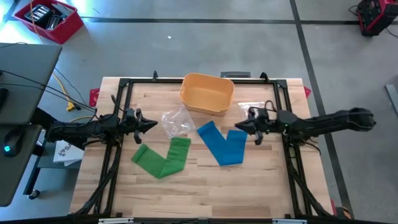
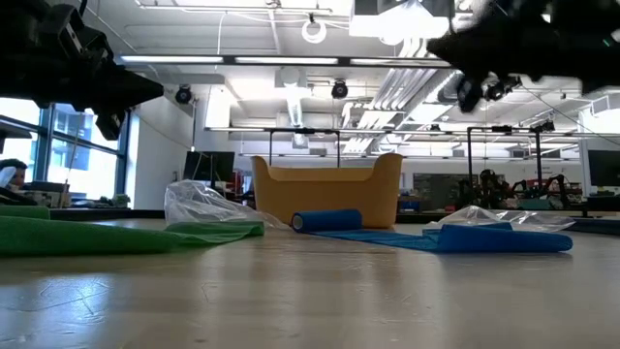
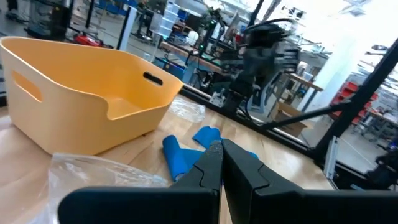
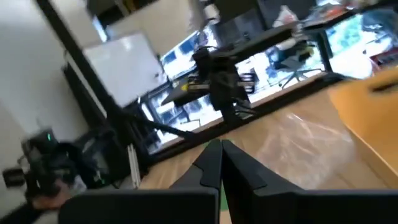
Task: Roll bandage
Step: Roll the blue bandage
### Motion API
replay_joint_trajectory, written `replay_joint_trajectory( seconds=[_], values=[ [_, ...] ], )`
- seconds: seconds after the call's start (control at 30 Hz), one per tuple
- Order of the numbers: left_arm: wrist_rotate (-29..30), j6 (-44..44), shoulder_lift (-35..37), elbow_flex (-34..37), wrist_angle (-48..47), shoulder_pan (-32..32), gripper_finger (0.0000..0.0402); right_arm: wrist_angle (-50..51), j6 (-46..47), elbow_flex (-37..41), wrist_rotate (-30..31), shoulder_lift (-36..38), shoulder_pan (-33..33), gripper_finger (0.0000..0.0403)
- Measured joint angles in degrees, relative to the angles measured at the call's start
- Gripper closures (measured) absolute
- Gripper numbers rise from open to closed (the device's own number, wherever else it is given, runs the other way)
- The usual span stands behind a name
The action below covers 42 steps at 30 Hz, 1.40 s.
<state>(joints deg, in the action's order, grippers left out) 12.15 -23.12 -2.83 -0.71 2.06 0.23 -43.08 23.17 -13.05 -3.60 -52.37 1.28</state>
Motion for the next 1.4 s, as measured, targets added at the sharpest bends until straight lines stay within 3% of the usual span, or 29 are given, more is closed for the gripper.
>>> replay_joint_trajectory(
  seconds=[0.23,0.5,0.6,0.7,0.8,1.03,1.2,1.4],
  values=[
    [1.25,-0.61,-0.02,0.00,0.49,0.00,0.0399,23.31,-22.95,-19.76,-0.07,-15.08,-3.61,0.0403],
    [0.97,-1.78,-0.17,0.00,0.27,-0.04,0.0399,43.77,-28.17,-34.74,2.21,-26.46,-2.91,0.0402],
    [0.88,-2.32,-0.17,0.00,0.24,-0.04,0.0399,50.36,-27.58,-36.41,4.17,-28.57,-0.04,0.0388],
    [0.86,-2.29,-0.17,0.00,0.22,-0.04,0.0399,53.52,-25.31,-34.91,2.48,-29.34,3.56,0.0355],
    [0.86,-2.27,-0.17,0.00,0.24,-0.04,0.0399,51.39,-24.15,-30.43,-1.11,-29.41,6.95,0.0309],
    [0.86,-2.26,-0.17,0.00,0.20,-0.04,0.0399,31.63,-23.16,-19.56,-1.62,-31.93,10.91,0.0211],
    [0.93,-2.22,-0.30,0.00,0.22,-0.04,0.0399,22.30,-24.60,-17.99,-2.18,-38.74,9.81,0.0195],
    [1.03,-2.22,-0.28,0.00,0.20,-0.06,0.0399,16.09,-24.69,-19.42,2.14,-46.64,10.28,0.0194]
  ],
)
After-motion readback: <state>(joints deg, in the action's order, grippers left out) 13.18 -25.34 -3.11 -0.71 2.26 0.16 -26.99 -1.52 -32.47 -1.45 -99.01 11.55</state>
